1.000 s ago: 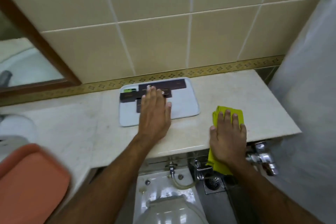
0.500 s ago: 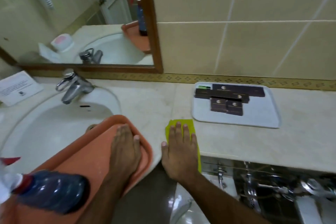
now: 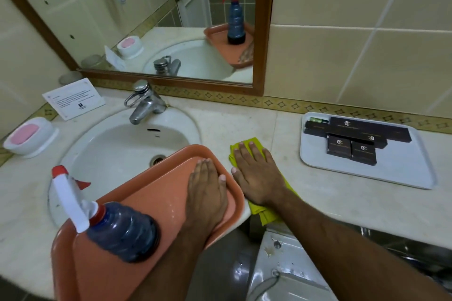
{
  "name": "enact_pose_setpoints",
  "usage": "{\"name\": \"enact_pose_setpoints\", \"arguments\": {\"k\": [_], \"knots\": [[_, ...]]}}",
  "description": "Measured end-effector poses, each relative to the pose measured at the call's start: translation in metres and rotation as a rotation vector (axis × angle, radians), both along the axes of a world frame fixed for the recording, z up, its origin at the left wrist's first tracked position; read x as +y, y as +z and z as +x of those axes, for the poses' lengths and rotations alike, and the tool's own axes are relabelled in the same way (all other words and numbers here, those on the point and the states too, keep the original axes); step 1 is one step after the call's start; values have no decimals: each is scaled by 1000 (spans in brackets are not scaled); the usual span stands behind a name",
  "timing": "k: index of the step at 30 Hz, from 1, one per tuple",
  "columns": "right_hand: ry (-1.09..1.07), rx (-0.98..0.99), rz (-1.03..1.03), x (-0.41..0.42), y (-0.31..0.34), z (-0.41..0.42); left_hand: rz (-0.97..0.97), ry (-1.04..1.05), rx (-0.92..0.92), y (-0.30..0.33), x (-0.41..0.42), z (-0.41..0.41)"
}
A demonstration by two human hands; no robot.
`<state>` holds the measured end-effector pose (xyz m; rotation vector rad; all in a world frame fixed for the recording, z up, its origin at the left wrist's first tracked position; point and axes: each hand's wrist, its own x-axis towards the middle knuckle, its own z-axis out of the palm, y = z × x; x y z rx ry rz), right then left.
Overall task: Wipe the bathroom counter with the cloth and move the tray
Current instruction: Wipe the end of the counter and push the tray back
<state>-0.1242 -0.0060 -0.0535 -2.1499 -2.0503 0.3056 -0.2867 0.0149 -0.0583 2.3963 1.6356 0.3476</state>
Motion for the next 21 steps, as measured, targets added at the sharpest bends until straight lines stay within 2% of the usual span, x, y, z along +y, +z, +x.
{"name": "enact_pose_setpoints", "arguments": {"k": [3, 6, 7, 9, 10, 12, 14, 18, 20, 21], "knots": [[-2, 92, 36, 12, 7, 0, 10, -11, 8, -2, -5, 0], [-197, 292, 155, 7, 20, 5, -3, -11, 16, 1, -6, 1], [-308, 246, 205, 0, 22, 7, -16, -15, 9, 2, -6, 1], [-542, 30, 197, -22, 26, 7, -44, -44, -26, 6, -5, -3], [-627, -30, 130, -34, 29, 5, -68, -61, -53, 9, -3, -5], [-734, -5, -32, -51, 33, 2, -131, -79, -122, 15, 2, -6], [-774, 90, -119, -50, 39, 4, -213, 4, -247, 27, 7, -5], [-747, 442, -191, -16, 81, 11, -217, 322, -585, 51, 5, 1], [-619, 452, -195, 0, 112, 7, -340, 454, -738, 58, 3, 5], [-559, 434, -185, 8, 128, 3, -449, 510, -871, 60, 2, 8]]}}
